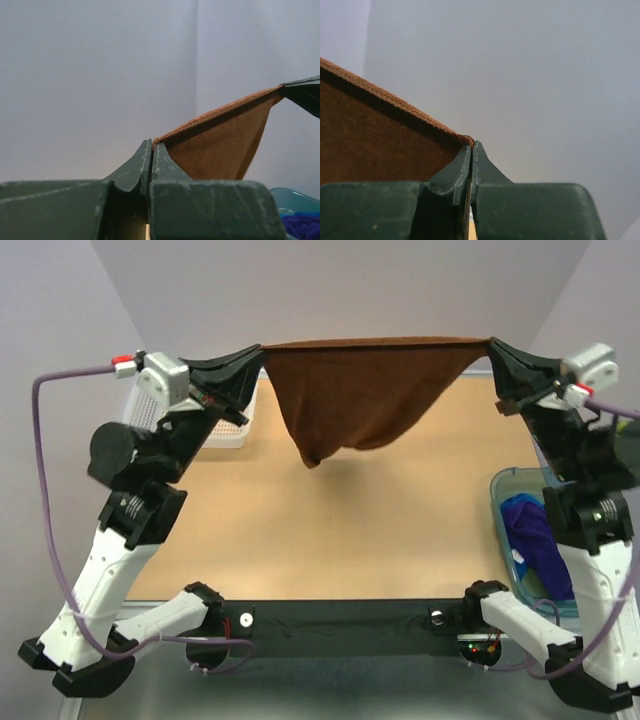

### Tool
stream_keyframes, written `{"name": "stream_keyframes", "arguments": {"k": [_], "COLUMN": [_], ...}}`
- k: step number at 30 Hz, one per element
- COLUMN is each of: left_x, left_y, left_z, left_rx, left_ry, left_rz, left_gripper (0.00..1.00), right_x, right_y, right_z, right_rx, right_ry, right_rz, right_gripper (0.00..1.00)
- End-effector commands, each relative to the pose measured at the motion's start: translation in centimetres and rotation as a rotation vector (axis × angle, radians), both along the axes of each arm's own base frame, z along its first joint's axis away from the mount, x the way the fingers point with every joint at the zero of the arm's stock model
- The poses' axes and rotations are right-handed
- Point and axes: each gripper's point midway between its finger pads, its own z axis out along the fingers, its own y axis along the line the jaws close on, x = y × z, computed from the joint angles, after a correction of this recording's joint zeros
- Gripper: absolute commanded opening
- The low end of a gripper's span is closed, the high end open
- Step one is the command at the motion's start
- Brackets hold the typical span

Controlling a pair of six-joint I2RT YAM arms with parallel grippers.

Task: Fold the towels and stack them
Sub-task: Flatten out the crumpled towel

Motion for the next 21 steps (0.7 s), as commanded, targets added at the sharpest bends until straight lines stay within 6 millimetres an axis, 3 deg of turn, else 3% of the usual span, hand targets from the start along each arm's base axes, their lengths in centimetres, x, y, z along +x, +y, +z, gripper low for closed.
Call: {"name": "stream_keyframes", "arguments": {"k": [1, 5, 9, 11, 14, 15, 18, 19, 21], "left_x": [-2.0, -3.4, -2.2, 0.3, 5.2, 7.5, 12.7, 15.7, 18.9], "left_y": [3.5, 4.4, 4.6, 4.1, 2.8, 1.9, 1.9, 1.2, 1.1], "left_z": [3.1, 4.5, 4.4, 3.3, -0.2, -2.0, -6.7, -9.9, -12.9], "left_rx": [-0.077, -0.095, -0.088, -0.076, -0.043, -0.017, 0.023, 0.062, 0.071], "left_ry": [-0.091, -0.108, -0.074, -0.02, 0.089, 0.132, 0.243, 0.312, 0.381], "left_rz": [0.09, 0.095, 0.135, 0.179, 0.252, 0.273, 0.393, 0.427, 0.457], "left_gripper": [0.0, 0.0, 0.0, 0.0, 0.0, 0.0, 0.0, 0.0, 0.0], "right_x": [0.8, -0.6, 0.5, 2.9, 5.9, 8.5, 12.8, 15.4, 18.2], "right_y": [-2.2, -1.8, -1.6, -1.5, -1.4, -1.1, -1.5, -1.5, -1.2], "right_z": [-0.1, 1.8, 2.7, 1.9, 0.4, -1.5, -5.0, -7.6, -10.1], "right_rx": [0.03, 0.04, 0.05, 0.053, 0.054, 0.043, 0.035, 0.024, 0.009], "right_ry": [0.036, 0.002, 0.006, 0.046, 0.101, 0.154, 0.245, 0.307, 0.352], "right_rz": [-0.102, -0.065, -0.06, -0.078, -0.111, -0.125, -0.194, -0.227, -0.244], "right_gripper": [0.0, 0.0, 0.01, 0.0, 0.0, 0.0, 0.0, 0.0, 0.01]}}
